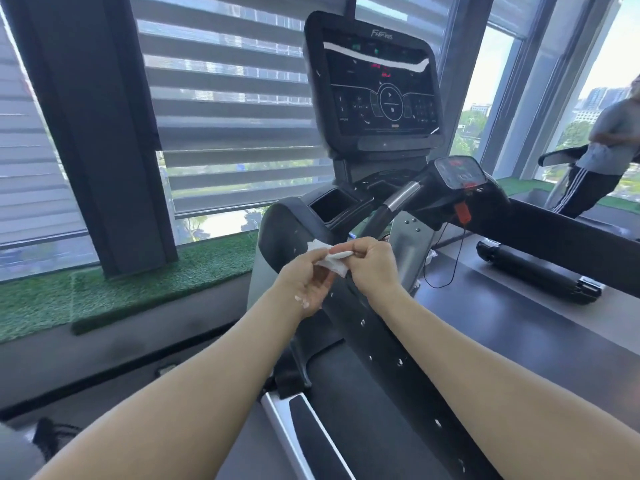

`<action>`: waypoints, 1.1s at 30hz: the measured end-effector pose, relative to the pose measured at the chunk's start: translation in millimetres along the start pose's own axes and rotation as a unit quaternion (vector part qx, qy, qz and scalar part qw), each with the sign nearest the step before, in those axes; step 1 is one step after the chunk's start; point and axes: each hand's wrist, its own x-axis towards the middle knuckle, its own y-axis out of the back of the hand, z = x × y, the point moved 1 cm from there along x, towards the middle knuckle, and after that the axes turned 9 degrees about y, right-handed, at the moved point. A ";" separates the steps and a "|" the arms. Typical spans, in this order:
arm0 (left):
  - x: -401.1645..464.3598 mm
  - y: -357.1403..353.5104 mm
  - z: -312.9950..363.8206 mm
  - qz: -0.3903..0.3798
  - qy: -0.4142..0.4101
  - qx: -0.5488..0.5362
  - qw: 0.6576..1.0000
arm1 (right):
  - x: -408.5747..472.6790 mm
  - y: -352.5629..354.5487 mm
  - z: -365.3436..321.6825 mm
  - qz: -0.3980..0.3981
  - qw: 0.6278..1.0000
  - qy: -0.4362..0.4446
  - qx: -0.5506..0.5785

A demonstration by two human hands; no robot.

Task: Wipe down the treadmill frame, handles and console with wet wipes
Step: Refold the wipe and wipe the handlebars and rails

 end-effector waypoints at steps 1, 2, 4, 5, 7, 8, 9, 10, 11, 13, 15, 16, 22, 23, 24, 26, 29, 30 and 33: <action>3.6 4.5 0.3 0.017 -0.011 0.009 1.000 | -0.2 -3.2 4.6 -0.019 1.000 0.001 -0.011; 7.1 10.4 1.0 0.030 -0.024 0.022 0.999 | -0.3 -6.3 9.8 -0.039 0.999 -0.003 -0.022; 12.5 23.5 4.9 0.068 -0.063 0.052 0.994 | 1.0 -11.8 19.7 -0.063 0.996 -0.016 -0.058; 16.6 30.7 8.9 0.092 -0.084 0.076 0.989 | 2.8 -13.5 23.8 -0.065 0.994 -0.021 -0.082; 29.7 45.9 19.7 0.145 -0.131 0.148 0.970 | 8.6 -15.7 27.5 -0.065 0.989 -0.022 -0.129; 37.7 52.9 24.9 0.168 -0.156 0.190 0.955 | 13.2 -17.0 28.6 -0.065 0.986 -0.018 -0.152; 46.4 58.5 30.0 0.187 -0.180 0.234 0.937 | 18.5 -18.8 29.5 -0.065 0.982 -0.011 -0.176; 55.0 62.6 34.4 0.198 -0.201 0.276 0.919 | 24.5 -21.2 30.2 -0.067 0.977 -0.003 -0.201; 63.9 65.4 38.4 0.203 -0.222 0.311 0.902 | 30.8 -24.7 31.6 -0.070 0.972 0.004 -0.224; 82.2 69.1 46.4 0.210 -0.253 0.362 0.872 | 44.3 -34.6 35.8 -0.082 0.960 0.018 -0.268; 104.4 74.6 56.2 0.216 -0.269 0.391 0.853 | 58.3 -47.6 41.9 -0.103 0.943 0.031 -0.315; 116.3 77.7 61.4 0.219 -0.275 0.401 0.846 | 65.4 -54.9 44.7 -0.114 0.934 0.035 -0.335; 181.8 86.2 83.7 0.227 -0.292 0.432 0.823 | 92.1 -94.1 52.7 -0.149 0.894 0.043 -0.420; 190.0 85.7 85.3 0.221 -0.299 0.433 0.821 | 95.8 -98.6 54.2 -0.152 0.889 0.045 -0.430; 196.1 84.0 86.2 0.211 -0.303 0.431 0.823 | 99.6 -101.9 55.2 -0.154 0.884 0.045 -0.438; 203.2 80.8 84.9 0.185 -0.310 0.429 0.828 | 105.8 -106.4 57.6 -0.156 0.877 0.039 -0.453; 199.7 76.9 70.8 0.158 -0.340 0.445 0.813 | 109.5 -109.0 58.2 -0.152 0.871 0.037 -0.466; 198.3 77.3 64.5 0.149 -0.345 0.440 0.816 | 109.9 -109.1 57.9 -0.149 0.870 0.036 -0.469; 200.9 81.1 56.4 0.116 -0.353 0.409 0.833 | 110.5 -108.0 58.6 -0.134 0.873 0.026 -0.469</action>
